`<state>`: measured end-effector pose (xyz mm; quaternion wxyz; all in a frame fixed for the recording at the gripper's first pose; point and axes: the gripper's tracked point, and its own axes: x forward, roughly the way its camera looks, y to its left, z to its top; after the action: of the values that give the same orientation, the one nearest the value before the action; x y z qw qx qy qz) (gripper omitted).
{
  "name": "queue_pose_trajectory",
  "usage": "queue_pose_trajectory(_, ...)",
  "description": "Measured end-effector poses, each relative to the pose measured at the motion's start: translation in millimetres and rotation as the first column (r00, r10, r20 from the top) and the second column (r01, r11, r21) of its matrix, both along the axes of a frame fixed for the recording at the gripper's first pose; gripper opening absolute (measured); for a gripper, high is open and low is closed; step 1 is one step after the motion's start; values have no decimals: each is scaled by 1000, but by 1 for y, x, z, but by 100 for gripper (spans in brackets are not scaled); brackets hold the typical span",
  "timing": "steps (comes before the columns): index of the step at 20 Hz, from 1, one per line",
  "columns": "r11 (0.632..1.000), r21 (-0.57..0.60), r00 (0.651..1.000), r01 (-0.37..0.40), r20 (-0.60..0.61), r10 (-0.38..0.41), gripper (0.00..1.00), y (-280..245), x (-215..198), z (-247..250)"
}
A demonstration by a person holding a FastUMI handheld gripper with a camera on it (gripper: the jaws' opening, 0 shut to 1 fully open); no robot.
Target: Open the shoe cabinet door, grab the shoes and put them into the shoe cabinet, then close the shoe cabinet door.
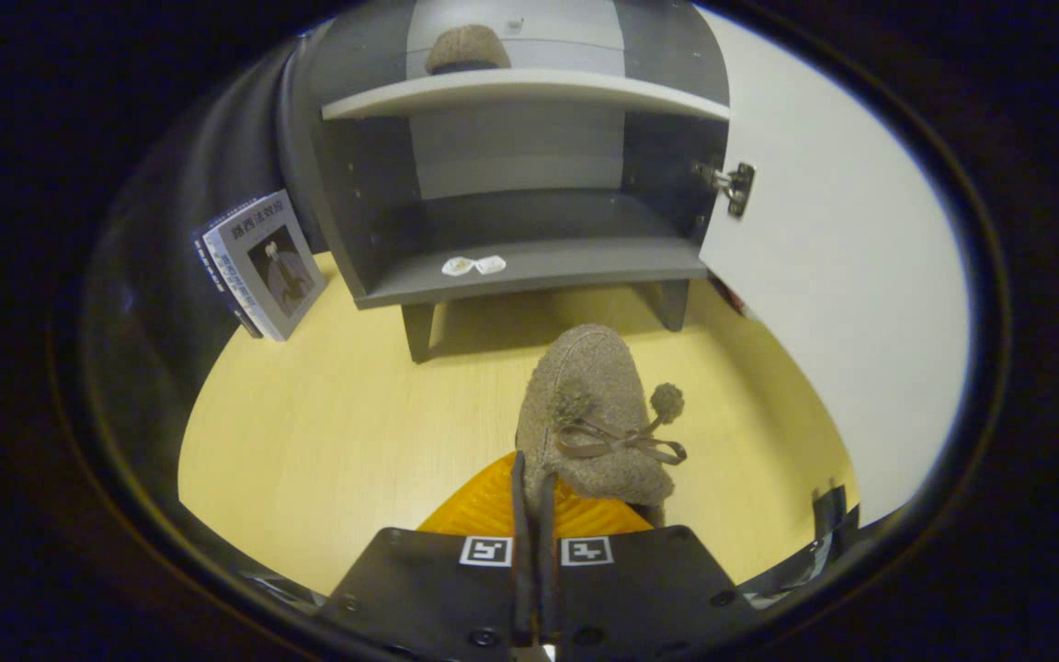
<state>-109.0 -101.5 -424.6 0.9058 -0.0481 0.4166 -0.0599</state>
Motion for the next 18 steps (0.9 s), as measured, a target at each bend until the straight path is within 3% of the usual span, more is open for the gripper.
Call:
queue_pose_trajectory(5, 995, -69, 990, -71, 120, 79, 5, -4, 35, 74)
queue_pose_trajectory(13, 982, -139, 934, -128, 316, 166, 5, -5, 124, 205)
queue_pose_trajectory(18, 969, -190, 905, -159, 365, 220, 5, -8, 184, 244)
